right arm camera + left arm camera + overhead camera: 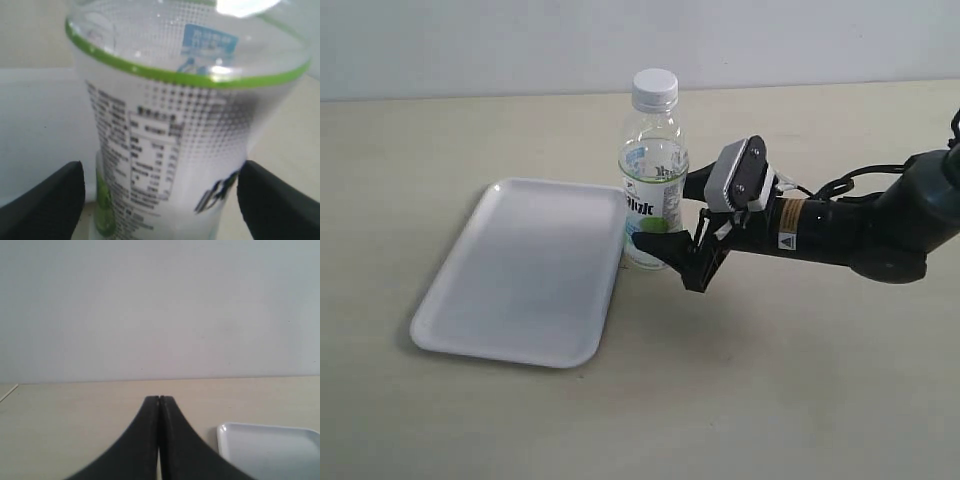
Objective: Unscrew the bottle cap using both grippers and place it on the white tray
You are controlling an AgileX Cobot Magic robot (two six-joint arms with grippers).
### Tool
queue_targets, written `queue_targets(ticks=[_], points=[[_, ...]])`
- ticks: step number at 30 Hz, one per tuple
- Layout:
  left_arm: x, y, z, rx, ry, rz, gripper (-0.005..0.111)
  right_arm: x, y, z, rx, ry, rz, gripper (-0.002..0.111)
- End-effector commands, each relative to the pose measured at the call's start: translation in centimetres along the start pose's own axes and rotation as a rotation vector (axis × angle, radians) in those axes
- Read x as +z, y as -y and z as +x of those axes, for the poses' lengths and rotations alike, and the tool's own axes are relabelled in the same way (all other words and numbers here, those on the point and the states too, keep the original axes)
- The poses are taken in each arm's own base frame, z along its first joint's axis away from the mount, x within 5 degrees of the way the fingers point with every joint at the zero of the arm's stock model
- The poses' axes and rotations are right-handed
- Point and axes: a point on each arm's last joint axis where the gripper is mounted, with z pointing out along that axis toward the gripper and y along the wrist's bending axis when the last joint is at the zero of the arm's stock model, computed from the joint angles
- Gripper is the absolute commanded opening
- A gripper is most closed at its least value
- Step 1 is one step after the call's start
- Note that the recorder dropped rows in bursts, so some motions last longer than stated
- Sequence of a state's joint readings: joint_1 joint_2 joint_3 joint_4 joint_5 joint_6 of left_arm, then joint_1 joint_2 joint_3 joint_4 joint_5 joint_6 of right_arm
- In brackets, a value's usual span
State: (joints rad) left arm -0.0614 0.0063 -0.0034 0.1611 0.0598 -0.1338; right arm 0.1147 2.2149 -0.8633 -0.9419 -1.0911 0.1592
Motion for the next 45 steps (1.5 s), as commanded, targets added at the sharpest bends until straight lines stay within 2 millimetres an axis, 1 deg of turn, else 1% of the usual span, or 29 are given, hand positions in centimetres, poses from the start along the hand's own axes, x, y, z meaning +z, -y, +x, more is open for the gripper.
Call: queue_targets(ticks=[1,5,25,34,40,45], points=[[-0.04,-0.02,0.06,0.007,0.005,-0.004,0.000,0.19,0.11,-0.29,0.008,0.007,-0.011,0.084],[-0.04,-0.02,0.06,0.007,0.005,-0.004,0.000,0.19,0.11,-0.29,0.008,0.007,-0.011,0.088],[-0.04,-0.02,0.06,0.007,0.005,-0.004,0.000,0.28,0.34,-0.55,-0.021,0.025,-0.002,0.088],[-0.04,-0.02,0.06,0.007,0.005,-0.004,0.000,0.33,0.27,-0.60,-0.005,0.024,-0.019,0.088],[-0.04,-0.02,0.06,0.007,0.005,-0.004,0.000,0.52,0.57,-0.73,-0.010,0.034,-0.011,0.088],[-0.04,-0.02,0.06,0.007,0.005,-0.004,0.000,0.81,0.29,0.26,0.018,0.051,-0.026,0.088]])
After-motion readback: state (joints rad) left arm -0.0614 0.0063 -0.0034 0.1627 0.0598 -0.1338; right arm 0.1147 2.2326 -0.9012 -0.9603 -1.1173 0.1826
